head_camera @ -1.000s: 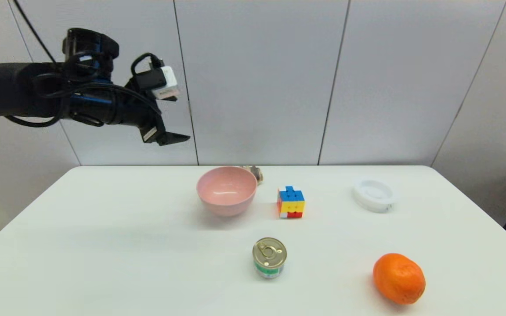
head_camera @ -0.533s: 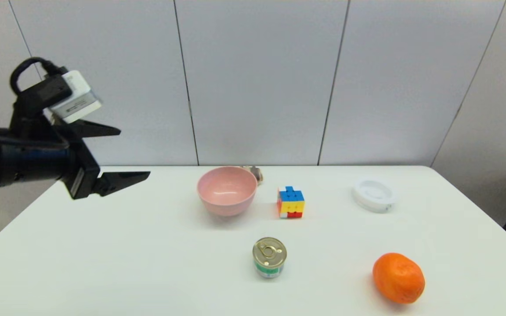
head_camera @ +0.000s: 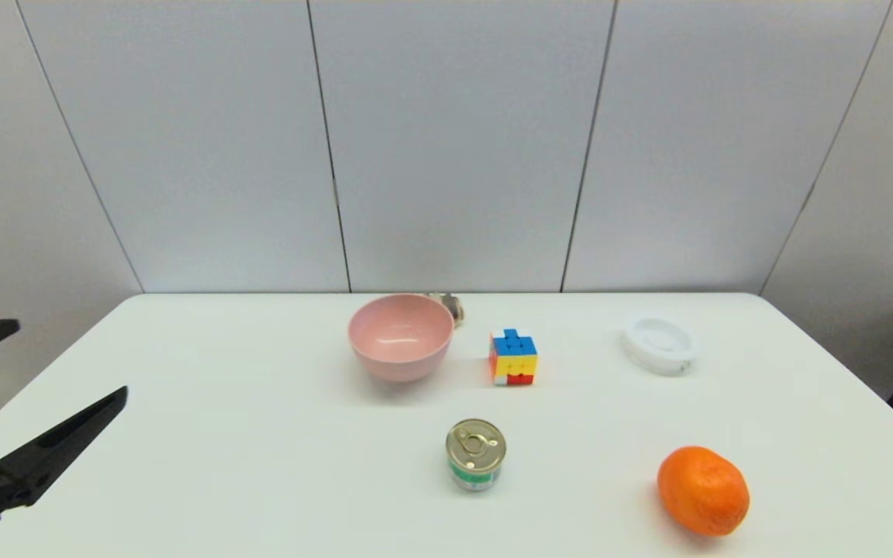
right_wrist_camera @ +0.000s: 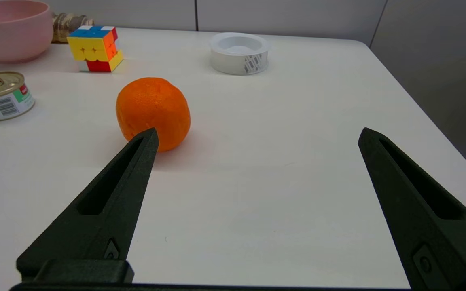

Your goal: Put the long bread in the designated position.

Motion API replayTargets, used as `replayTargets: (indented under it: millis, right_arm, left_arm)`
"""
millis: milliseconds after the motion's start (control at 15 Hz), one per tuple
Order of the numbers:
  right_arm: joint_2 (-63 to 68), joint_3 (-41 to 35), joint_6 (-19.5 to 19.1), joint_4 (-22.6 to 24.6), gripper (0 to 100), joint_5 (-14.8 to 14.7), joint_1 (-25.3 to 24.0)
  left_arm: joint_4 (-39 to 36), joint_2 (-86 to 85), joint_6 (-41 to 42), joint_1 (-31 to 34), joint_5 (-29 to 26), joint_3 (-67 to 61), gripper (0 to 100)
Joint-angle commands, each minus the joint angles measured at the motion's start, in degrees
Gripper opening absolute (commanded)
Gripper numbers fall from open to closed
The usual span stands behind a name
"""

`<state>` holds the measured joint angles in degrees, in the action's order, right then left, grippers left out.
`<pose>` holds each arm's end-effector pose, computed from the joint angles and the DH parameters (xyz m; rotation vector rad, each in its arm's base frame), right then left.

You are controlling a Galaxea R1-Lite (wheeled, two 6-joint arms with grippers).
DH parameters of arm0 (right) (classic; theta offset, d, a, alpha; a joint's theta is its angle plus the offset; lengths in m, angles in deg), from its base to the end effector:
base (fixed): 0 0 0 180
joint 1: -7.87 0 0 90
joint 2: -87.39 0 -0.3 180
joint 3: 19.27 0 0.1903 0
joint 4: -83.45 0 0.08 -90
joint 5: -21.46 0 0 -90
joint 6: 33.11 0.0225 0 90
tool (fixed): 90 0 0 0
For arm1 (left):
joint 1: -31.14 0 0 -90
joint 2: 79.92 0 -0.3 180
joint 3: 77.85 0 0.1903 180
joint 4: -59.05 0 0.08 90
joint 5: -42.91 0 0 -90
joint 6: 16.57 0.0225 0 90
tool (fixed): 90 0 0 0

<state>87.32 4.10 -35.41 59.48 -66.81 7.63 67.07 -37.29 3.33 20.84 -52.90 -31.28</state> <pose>-0.0229 0.0006 0.0744 -0.0400 0.0086 0.0346 0.0697 -0.0150 0.2090 0.3477 0.0219 -0.2906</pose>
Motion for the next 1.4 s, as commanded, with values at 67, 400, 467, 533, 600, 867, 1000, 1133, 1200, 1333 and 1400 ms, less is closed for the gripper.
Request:
replayTargets:
  millis: [67, 400, 467, 533, 600, 867, 1000, 1133, 1200, 1333, 1400]
  right_arm:
    - [0.1, 0.0, 0.0, 0.0, 100, 0.0, 0.0]
    - [0.1, 0.0, -0.1, 0.0, 100, 0.0, 0.0]
    - [0.1, 0.0, 0.0, 0.0, 100, 0.0, 0.0]
    - [0.1, 0.0, 0.0, 0.0, 100, 0.0, 0.0]
    - [0.1, 0.0, -0.1, 0.0, 100, 0.0, 0.0]
    - [0.1, 0.0, -0.1, 0.0, 100, 0.0, 0.0]
    - [0.1, 0.0, 0.0, 0.0, 100, 0.0, 0.0]
    - [0.1, 0.0, 0.0, 0.0, 100, 0.0, 0.0]
    - [0.1, 0.0, 0.0, 0.0, 100, 0.0, 0.0]
    - [0.1, 0.0, -0.1, 0.0, 100, 0.0, 0.0]
    - [0.1, 0.0, 0.0, 0.0, 100, 0.0, 0.0]
  left_arm:
    - [-0.3, -21.4, -0.6, 3.5, 1.9, -12.9, 100]
    - [-0.4, -29.4, -0.9, 8.3, 1.5, -21.2, 100]
    - [-0.2, -31.0, -0.9, 8.9, 1.4, -22.7, 100]
    - [1.7, -33.4, -1.0, 9.4, 1.1, -23.3, 100]
    - [6.1, -36.3, -1.4, 9.6, 1.0, -23.3, 100]
    - [13.2, -42.6, -5.8, 9.7, 1.2, -23.2, 100]
    - [13.6, -42.6, -6.2, 9.7, 1.2, -23.1, 100]
    - [14.6, -42.6, -8.7, 9.7, 1.4, -23.3, 100]
    - [14.9, -42.6, -10.7, 9.7, 1.4, -23.3, 100]
    - [14.9, -42.6, -12.0, 9.7, 1.7, -23.3, 100]
    - [15.1, -42.6, -13.4, 9.7, 1.6, -23.3, 100]
